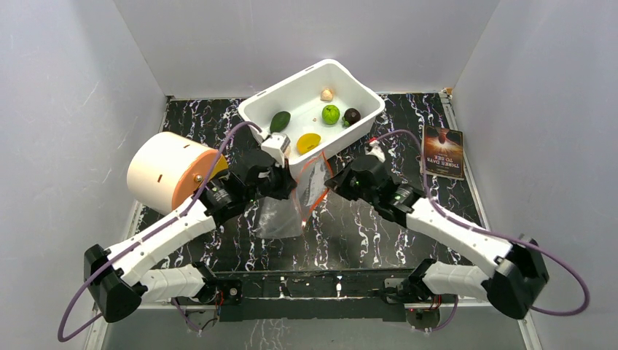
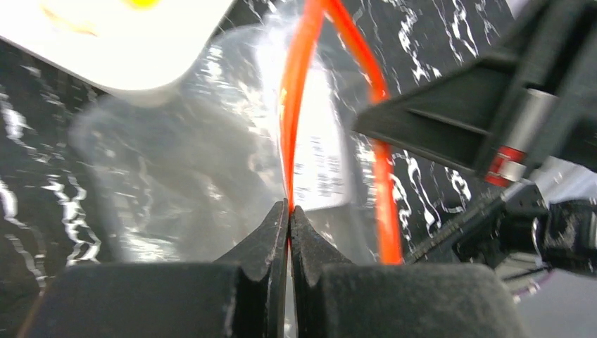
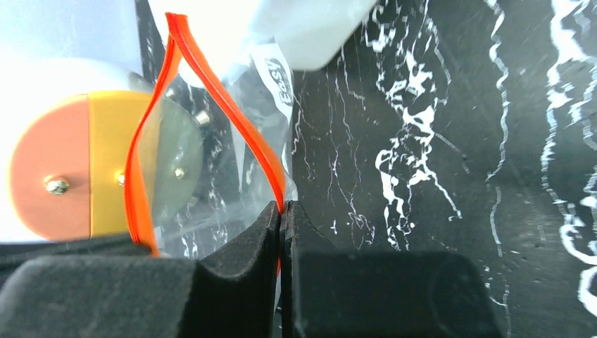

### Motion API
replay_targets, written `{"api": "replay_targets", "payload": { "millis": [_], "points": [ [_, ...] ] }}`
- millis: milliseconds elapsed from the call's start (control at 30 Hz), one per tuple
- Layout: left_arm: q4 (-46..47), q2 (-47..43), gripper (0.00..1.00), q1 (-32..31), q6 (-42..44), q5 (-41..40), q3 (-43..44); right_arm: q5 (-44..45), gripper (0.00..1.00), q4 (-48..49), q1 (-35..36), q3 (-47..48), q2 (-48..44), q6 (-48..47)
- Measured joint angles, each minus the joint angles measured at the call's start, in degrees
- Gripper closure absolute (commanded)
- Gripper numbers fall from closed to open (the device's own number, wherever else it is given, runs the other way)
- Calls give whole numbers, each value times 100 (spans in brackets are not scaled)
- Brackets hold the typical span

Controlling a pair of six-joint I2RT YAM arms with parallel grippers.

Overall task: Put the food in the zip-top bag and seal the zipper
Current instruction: Open the zipper of the food storage bag.

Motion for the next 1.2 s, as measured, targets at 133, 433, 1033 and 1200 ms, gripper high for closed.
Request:
{"api": "replay_targets", "payload": {
  "millis": [133, 433, 1033, 1200],
  "points": [
    [-358, -55, 100, 0, 120, -538, 417, 247, 100, -247, -2, 24, -745, -210],
    [59, -28, 45, 0, 11, 459, 476, 90, 100, -752, 0, 778, -605, -363],
    [116, 433, 66, 0, 525, 199, 782, -15, 100, -1119, 118, 1648, -223, -667],
    [122, 426, 100, 0, 872, -146, 782, -28, 100, -1180, 127, 1648, -223, -741]
  ]
}}
